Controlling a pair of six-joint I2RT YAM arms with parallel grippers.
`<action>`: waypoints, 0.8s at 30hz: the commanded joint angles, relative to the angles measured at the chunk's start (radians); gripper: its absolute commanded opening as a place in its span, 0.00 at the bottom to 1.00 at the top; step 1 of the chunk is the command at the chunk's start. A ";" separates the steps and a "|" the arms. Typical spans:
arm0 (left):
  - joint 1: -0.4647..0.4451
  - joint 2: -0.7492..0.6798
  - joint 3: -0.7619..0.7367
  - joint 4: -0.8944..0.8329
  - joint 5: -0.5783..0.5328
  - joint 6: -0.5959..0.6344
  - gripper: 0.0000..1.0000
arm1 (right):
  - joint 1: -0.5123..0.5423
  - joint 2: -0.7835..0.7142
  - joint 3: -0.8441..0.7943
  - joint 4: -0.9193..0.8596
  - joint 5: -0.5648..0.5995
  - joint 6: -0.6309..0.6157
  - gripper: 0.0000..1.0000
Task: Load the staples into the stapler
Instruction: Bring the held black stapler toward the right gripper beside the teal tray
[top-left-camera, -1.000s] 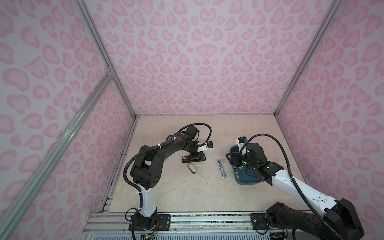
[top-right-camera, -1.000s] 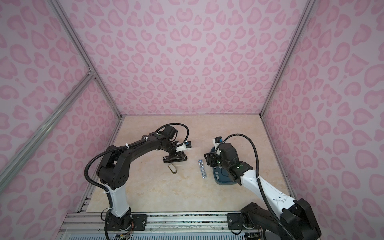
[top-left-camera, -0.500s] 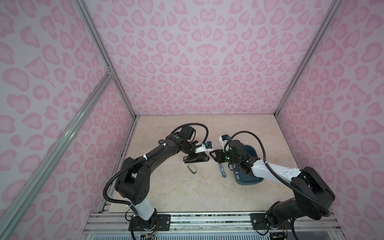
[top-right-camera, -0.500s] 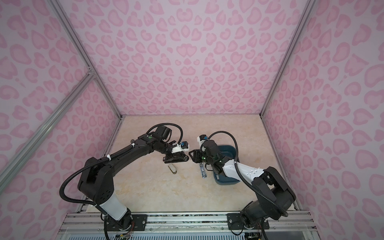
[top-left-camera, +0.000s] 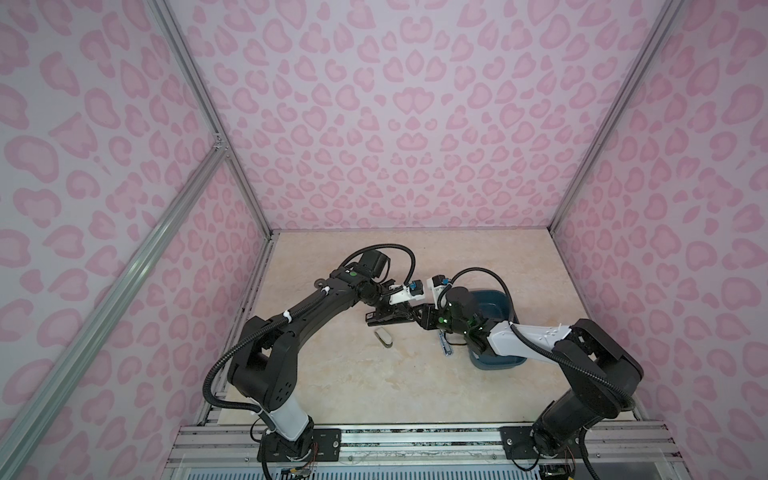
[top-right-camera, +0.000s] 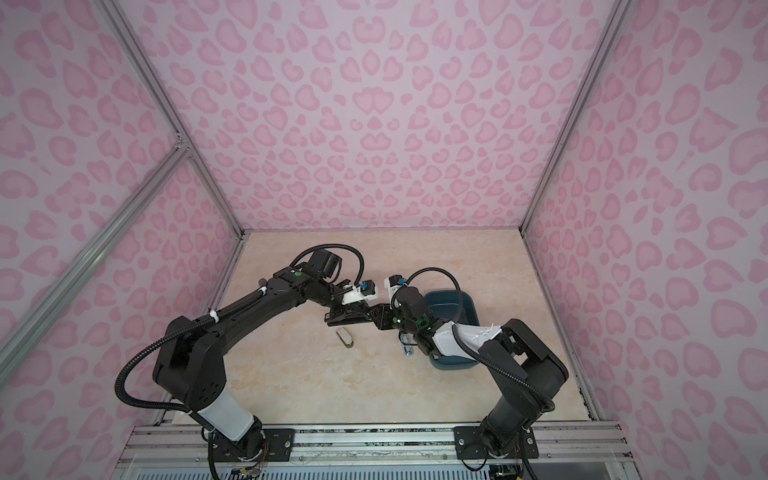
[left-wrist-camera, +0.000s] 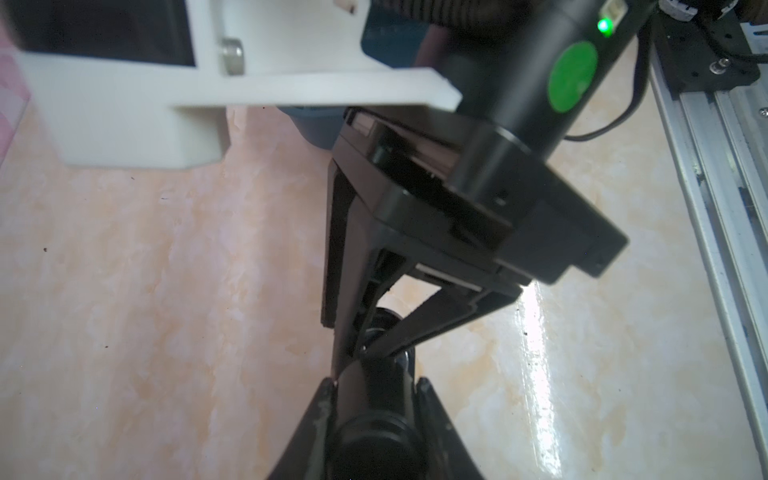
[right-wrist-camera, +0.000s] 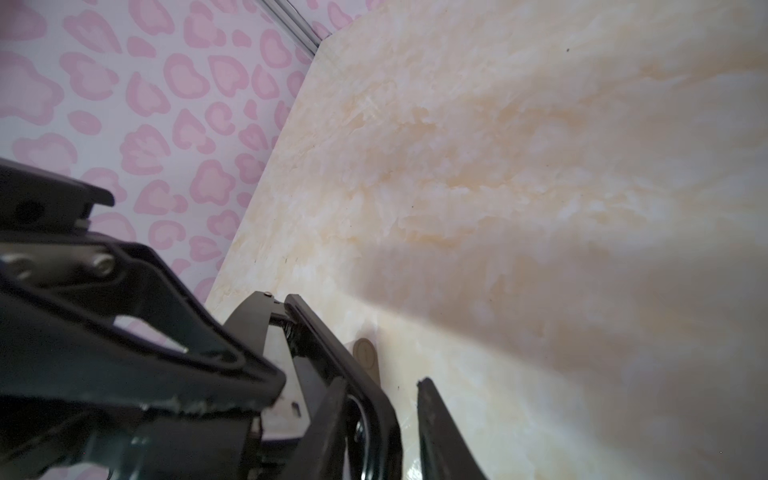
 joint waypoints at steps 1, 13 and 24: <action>0.024 -0.022 0.029 0.089 0.148 0.005 0.04 | 0.013 0.022 -0.018 -0.098 0.065 -0.009 0.28; 0.063 -0.078 0.000 0.094 0.209 0.029 0.03 | 0.022 0.049 -0.079 -0.026 0.079 0.023 0.22; 0.095 -0.100 -0.036 0.071 0.258 0.072 0.04 | 0.044 -0.183 -0.117 -0.067 0.102 -0.186 0.32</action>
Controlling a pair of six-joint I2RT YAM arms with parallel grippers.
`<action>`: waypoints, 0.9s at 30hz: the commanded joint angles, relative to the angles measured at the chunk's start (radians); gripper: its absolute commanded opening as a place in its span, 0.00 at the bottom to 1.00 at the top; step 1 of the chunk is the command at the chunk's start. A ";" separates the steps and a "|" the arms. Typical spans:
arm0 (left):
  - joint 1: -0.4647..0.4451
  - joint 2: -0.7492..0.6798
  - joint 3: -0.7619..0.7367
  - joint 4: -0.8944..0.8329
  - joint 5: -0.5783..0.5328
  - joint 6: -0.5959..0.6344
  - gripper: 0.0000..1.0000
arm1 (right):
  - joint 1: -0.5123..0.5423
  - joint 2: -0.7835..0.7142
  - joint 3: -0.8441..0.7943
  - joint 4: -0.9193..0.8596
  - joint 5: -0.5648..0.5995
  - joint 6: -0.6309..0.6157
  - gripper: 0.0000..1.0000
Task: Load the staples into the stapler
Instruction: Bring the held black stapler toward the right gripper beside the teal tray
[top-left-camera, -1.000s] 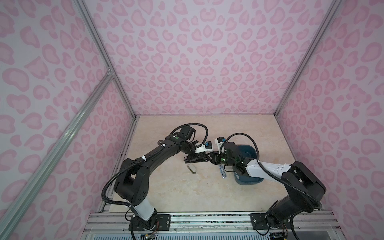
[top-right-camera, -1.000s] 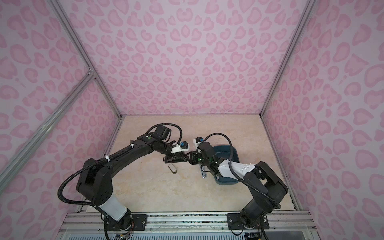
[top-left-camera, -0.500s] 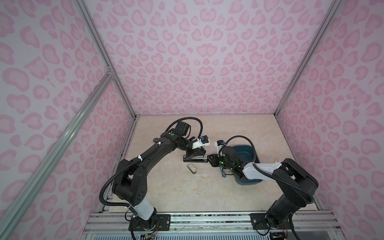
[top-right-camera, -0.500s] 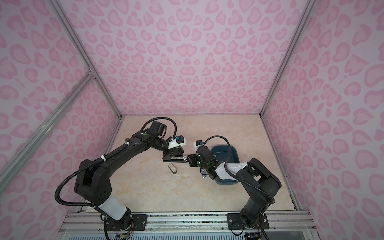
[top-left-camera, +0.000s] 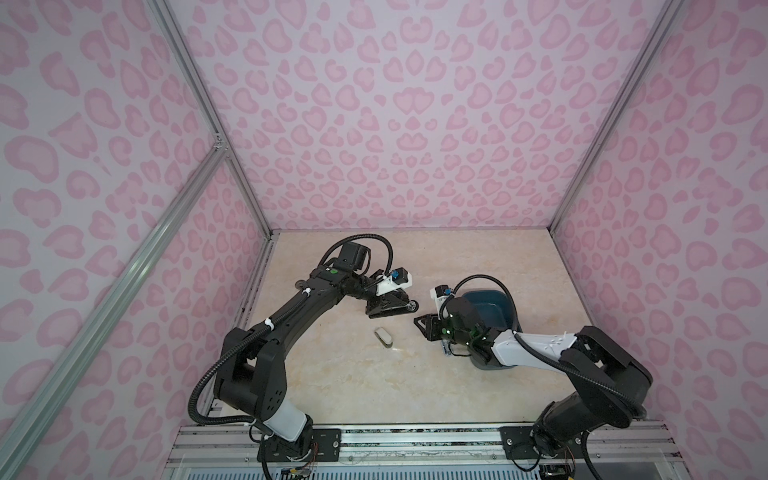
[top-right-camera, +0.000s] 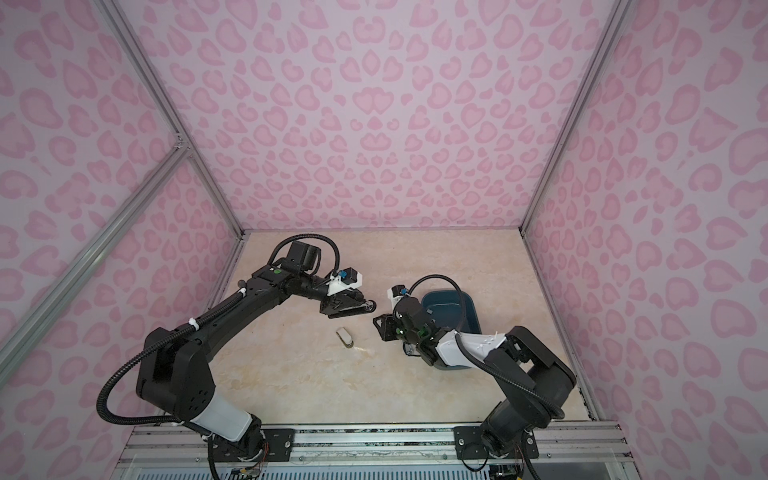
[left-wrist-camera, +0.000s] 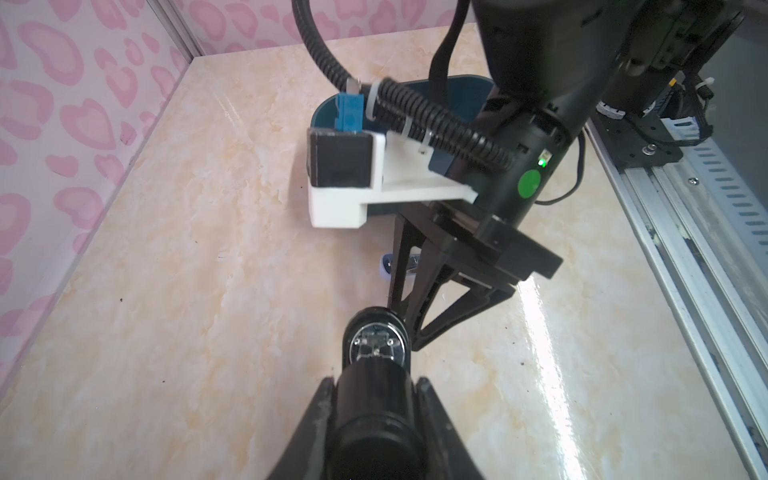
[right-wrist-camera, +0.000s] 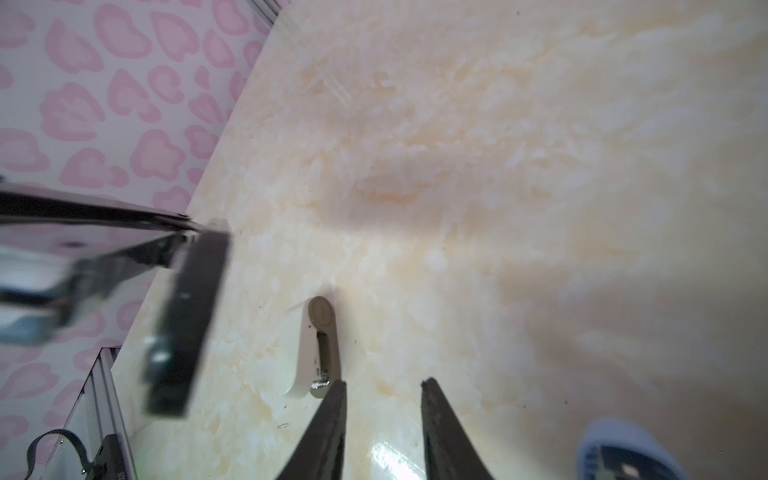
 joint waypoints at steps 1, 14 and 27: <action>0.000 -0.013 0.006 -0.001 0.031 0.036 0.04 | 0.013 -0.093 -0.024 -0.013 0.006 -0.163 0.31; -0.007 0.002 0.015 -0.076 0.086 0.144 0.04 | 0.040 -0.144 0.127 -0.207 -0.056 -0.525 0.47; -0.006 0.009 0.043 -0.174 0.158 0.247 0.04 | 0.032 -0.035 0.189 -0.180 -0.166 -0.616 0.34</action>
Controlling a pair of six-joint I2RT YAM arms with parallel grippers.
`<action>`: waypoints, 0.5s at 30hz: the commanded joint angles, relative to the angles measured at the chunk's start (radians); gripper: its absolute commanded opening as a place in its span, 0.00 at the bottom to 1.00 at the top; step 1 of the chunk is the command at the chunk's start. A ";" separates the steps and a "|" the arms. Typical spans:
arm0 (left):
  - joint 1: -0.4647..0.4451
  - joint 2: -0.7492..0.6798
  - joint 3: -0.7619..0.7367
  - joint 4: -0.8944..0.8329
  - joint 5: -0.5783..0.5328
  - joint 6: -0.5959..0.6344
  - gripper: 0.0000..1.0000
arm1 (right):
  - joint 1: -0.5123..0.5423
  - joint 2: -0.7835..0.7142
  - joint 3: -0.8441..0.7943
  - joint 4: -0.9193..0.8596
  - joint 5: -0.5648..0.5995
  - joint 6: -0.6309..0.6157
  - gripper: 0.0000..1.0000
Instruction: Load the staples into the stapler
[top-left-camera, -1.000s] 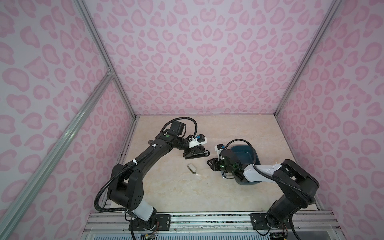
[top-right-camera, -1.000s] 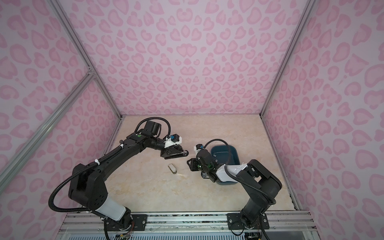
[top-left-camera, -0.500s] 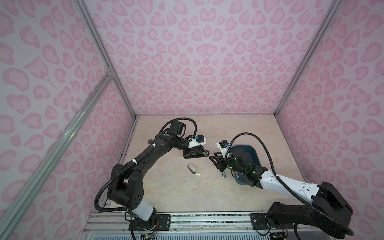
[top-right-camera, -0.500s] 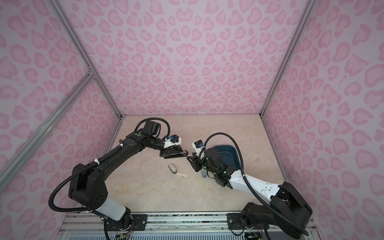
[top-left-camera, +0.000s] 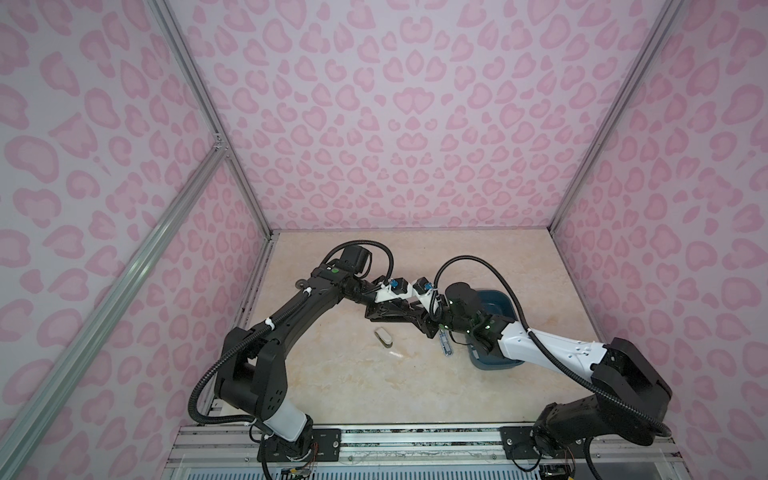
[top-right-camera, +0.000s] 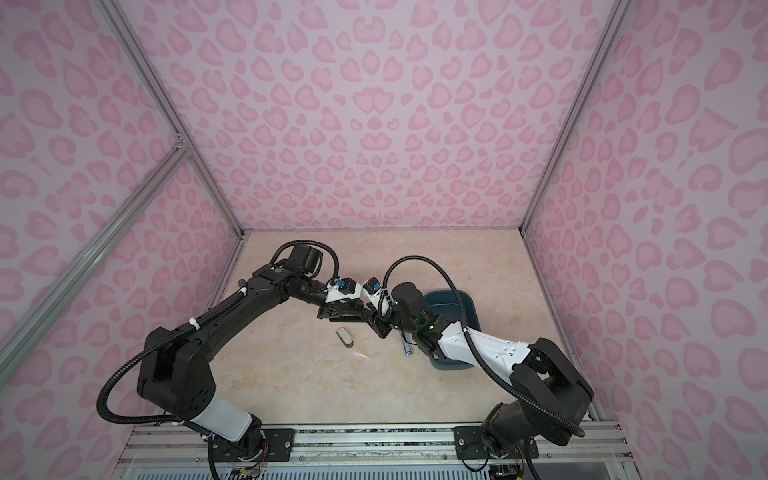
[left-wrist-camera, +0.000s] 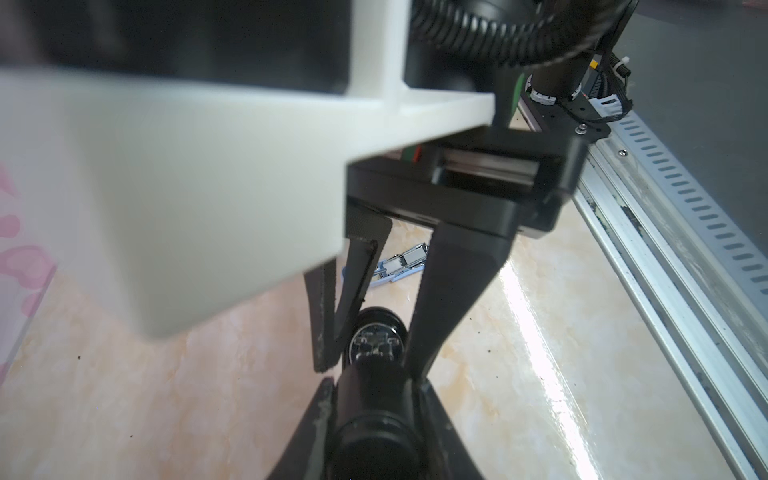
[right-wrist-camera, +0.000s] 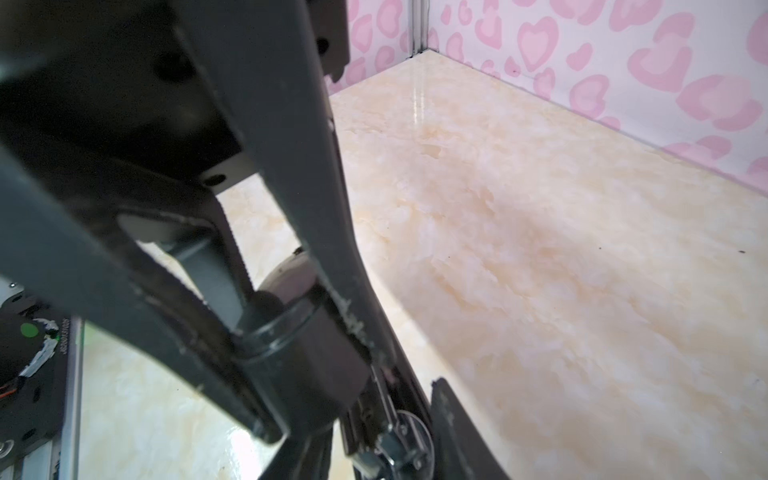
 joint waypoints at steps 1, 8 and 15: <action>0.000 0.008 0.031 -0.048 0.089 0.058 0.04 | 0.000 0.008 0.001 0.017 -0.058 -0.025 0.32; -0.001 0.018 0.052 -0.064 0.098 0.067 0.04 | -0.001 0.030 -0.004 0.045 -0.098 -0.009 0.23; 0.025 0.006 0.044 -0.068 0.109 0.083 0.04 | 0.000 0.032 -0.020 0.062 -0.097 0.003 0.09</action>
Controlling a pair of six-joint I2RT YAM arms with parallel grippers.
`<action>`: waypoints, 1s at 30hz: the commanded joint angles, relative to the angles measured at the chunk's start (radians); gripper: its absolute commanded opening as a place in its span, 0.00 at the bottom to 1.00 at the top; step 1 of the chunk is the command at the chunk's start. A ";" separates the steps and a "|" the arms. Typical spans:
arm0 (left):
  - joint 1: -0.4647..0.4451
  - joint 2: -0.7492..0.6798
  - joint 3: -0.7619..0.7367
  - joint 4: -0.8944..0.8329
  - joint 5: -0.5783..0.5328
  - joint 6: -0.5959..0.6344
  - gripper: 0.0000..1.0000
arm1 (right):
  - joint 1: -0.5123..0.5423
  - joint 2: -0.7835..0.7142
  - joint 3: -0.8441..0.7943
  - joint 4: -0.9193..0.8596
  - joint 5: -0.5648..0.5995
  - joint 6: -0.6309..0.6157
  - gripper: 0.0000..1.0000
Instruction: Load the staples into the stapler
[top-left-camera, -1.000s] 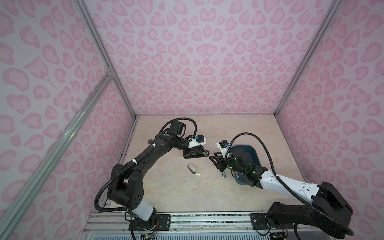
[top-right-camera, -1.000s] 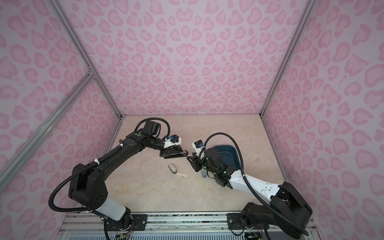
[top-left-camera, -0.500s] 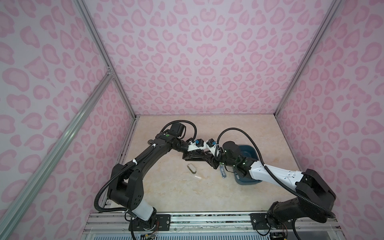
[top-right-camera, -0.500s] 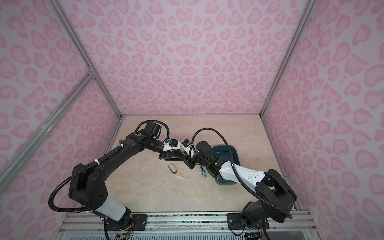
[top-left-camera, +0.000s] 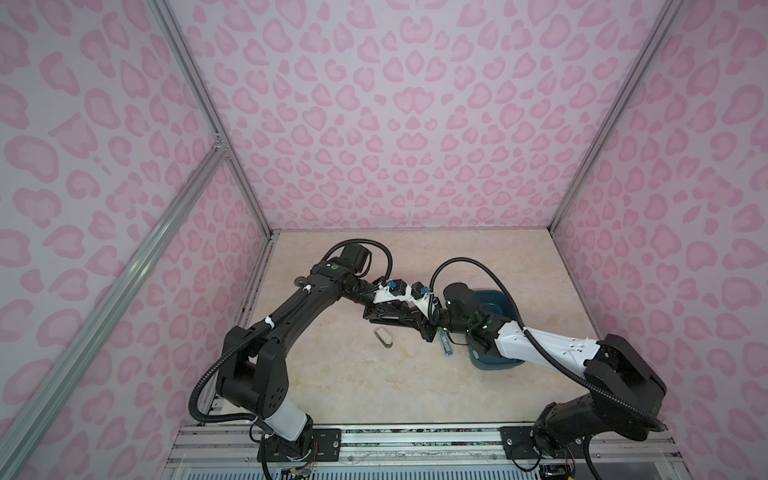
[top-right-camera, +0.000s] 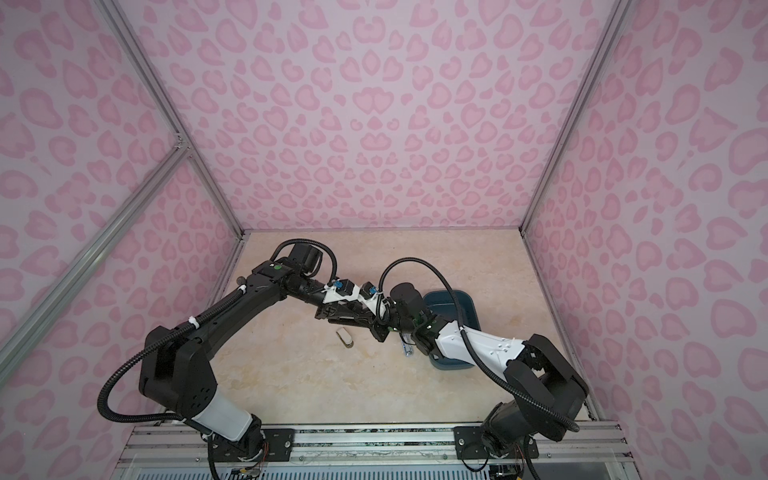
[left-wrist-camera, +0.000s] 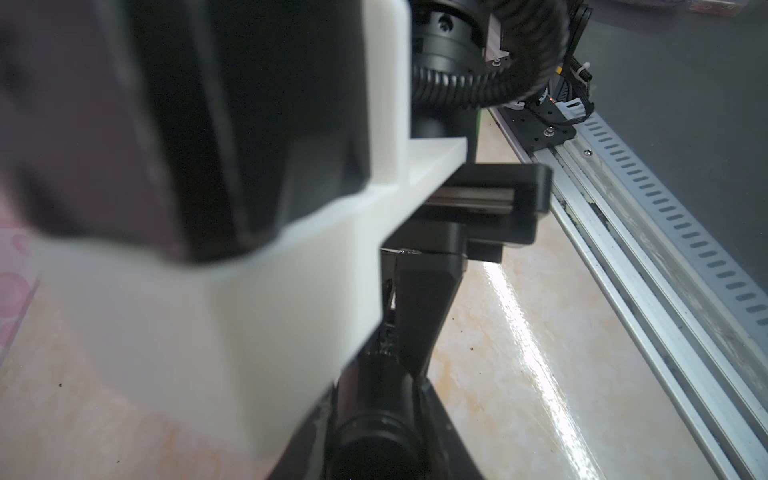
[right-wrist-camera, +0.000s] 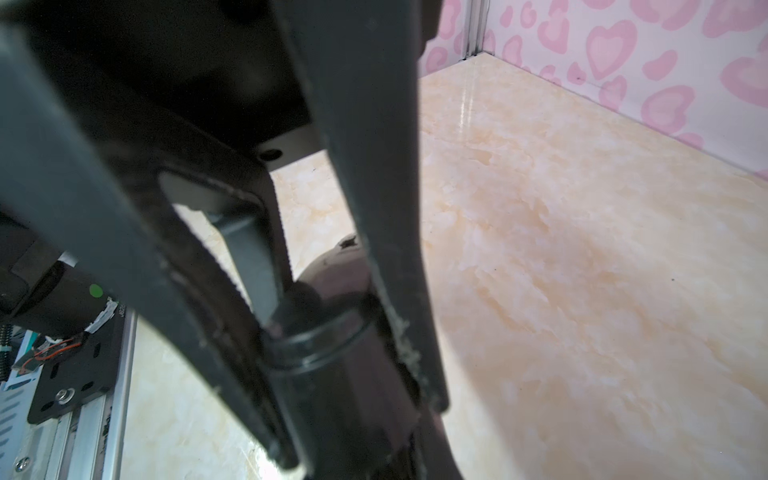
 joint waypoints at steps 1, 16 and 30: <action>0.023 -0.012 0.007 0.031 0.075 0.013 0.04 | 0.000 0.005 -0.021 0.025 0.021 0.041 0.08; 0.247 -0.045 0.003 0.136 -0.199 -0.166 0.04 | 0.067 -0.125 -0.278 0.121 0.236 0.130 0.00; 0.270 0.028 -0.018 0.244 -0.447 -0.209 0.04 | 0.193 -0.164 -0.430 0.270 0.483 0.188 0.00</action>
